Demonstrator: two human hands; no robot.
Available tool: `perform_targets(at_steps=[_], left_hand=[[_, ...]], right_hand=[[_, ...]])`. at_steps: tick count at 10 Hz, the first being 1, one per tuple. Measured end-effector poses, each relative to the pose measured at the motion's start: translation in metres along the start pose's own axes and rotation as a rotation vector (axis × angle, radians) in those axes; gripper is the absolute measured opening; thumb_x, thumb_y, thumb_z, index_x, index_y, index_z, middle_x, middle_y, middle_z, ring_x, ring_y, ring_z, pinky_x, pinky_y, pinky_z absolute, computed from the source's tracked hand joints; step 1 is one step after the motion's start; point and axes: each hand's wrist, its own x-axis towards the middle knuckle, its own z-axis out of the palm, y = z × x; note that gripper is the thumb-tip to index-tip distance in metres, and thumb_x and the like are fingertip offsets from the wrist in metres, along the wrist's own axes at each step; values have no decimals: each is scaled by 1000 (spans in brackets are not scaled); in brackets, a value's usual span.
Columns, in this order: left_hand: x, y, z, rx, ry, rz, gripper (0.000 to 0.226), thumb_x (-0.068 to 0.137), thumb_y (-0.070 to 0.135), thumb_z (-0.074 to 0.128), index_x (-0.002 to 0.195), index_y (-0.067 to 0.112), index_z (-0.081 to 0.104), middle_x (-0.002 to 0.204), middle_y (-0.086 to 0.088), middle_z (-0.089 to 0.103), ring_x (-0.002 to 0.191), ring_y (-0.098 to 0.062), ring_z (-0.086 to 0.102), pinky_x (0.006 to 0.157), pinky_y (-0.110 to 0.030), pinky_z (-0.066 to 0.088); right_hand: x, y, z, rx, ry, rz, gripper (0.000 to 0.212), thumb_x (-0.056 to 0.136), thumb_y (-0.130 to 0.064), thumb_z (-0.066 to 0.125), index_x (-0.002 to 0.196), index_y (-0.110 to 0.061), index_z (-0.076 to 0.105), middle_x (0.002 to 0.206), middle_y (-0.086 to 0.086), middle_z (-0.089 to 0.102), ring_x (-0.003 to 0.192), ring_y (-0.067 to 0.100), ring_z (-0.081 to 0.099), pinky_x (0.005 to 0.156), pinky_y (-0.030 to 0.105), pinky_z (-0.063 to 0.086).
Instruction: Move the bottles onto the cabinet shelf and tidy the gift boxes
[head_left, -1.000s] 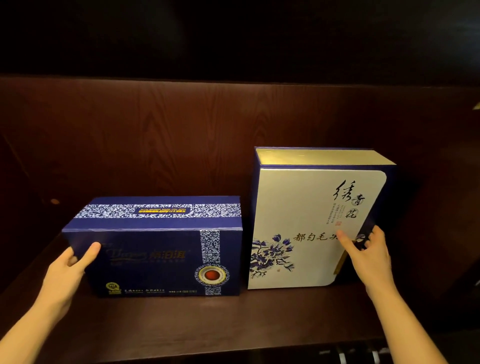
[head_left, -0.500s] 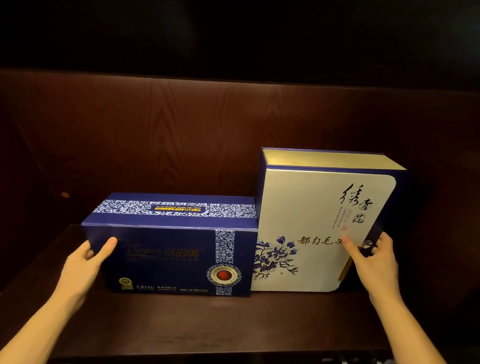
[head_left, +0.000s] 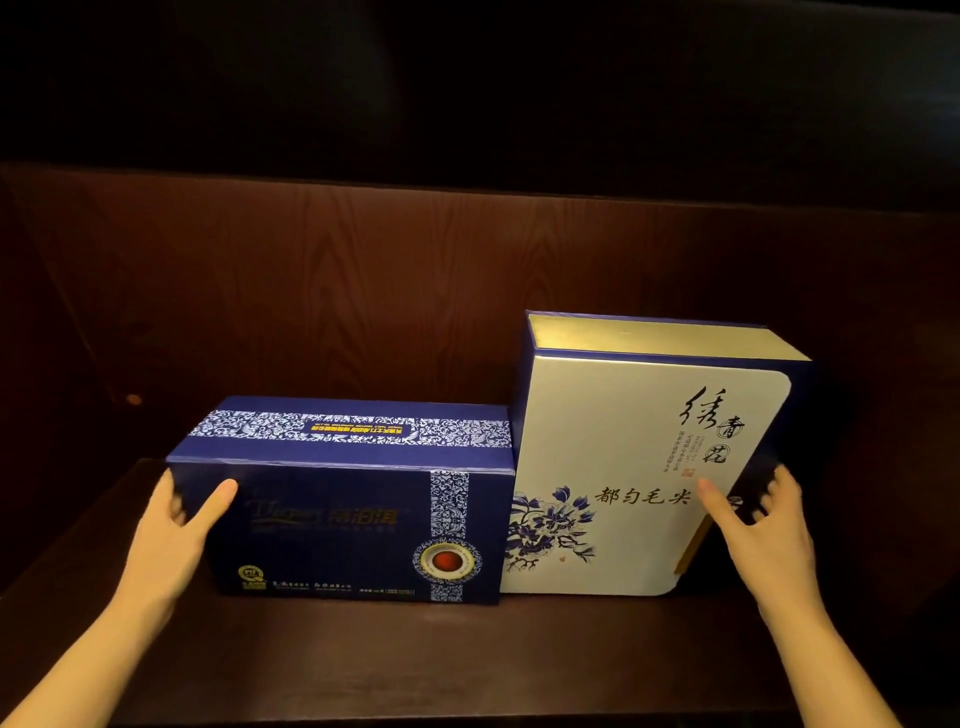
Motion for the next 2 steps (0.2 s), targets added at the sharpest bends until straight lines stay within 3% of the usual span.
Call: perform_targets(at_steps=[1, 2], left_hand=[[3, 12, 1, 112, 93, 18, 88, 78, 62, 70, 150, 45, 23, 155, 7, 39, 136, -16, 42, 109, -46, 37], [2, 31, 9, 287, 150, 179, 99, 74, 74, 56, 155, 34, 16, 161, 5, 27, 145, -18, 29, 114, -42, 27]], right_hand=[[0, -24, -19, 32, 83, -105, 104, 62, -77, 67, 149, -41, 23, 156, 2, 38, 139, 28, 41, 105, 46, 39], [-2, -57, -36, 86, 118, -250, 99, 66, -81, 64, 149, -42, 26, 156, -7, 37, 140, 17, 38, 106, 40, 37]])
